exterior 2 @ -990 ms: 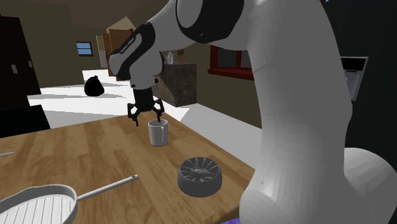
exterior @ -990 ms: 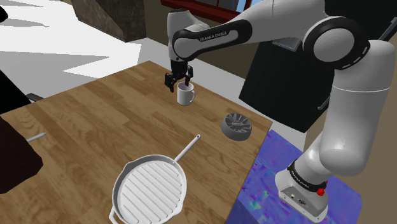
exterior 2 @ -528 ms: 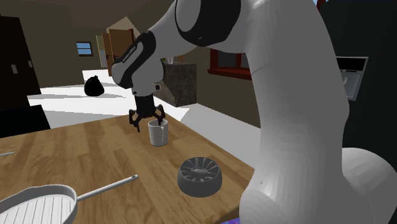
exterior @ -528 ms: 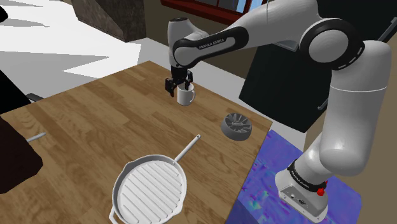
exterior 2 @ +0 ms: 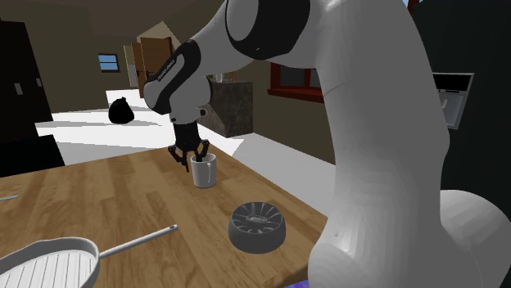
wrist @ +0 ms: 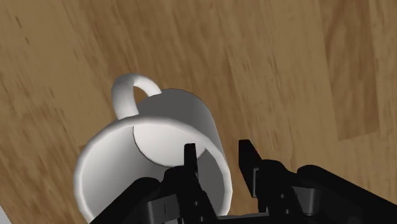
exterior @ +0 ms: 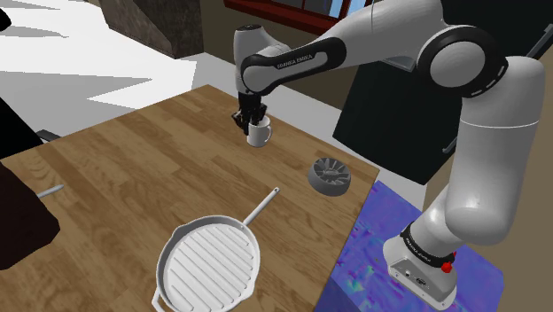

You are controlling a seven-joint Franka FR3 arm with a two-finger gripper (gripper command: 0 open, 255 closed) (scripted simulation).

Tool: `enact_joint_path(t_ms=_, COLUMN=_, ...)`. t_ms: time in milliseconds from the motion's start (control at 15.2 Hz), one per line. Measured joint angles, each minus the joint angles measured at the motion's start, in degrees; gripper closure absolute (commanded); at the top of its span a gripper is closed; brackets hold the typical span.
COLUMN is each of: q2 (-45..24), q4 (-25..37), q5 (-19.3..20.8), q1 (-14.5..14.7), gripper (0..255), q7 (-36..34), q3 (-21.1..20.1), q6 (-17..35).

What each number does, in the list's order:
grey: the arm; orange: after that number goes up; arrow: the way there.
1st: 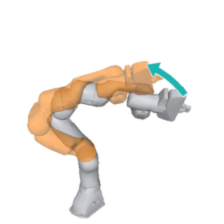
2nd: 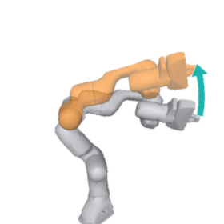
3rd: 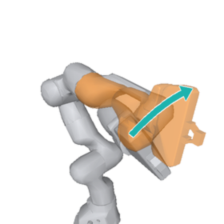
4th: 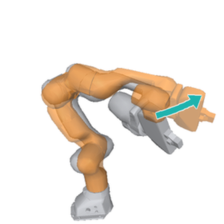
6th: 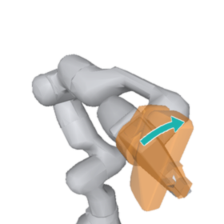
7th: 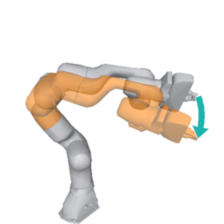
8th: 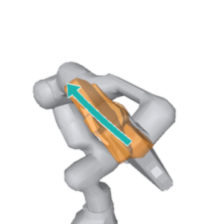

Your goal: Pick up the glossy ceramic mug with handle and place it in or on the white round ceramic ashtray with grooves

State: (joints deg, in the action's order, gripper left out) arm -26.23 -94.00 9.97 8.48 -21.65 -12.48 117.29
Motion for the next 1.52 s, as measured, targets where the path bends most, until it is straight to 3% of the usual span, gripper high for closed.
enact_joint_path(t_ms=594, q2=0.13, q4=0.11, q5=-0.05, q1=-0.02, gripper=255, q7=0.05, q3=-0.02, q6=-0.25)
enact_joint_path(t_ms=1518, q2=3.35, q4=5.86, q5=-1.16, q1=-0.03, gripper=255, q7=1.1, q3=-0.52, q6=-9.07)
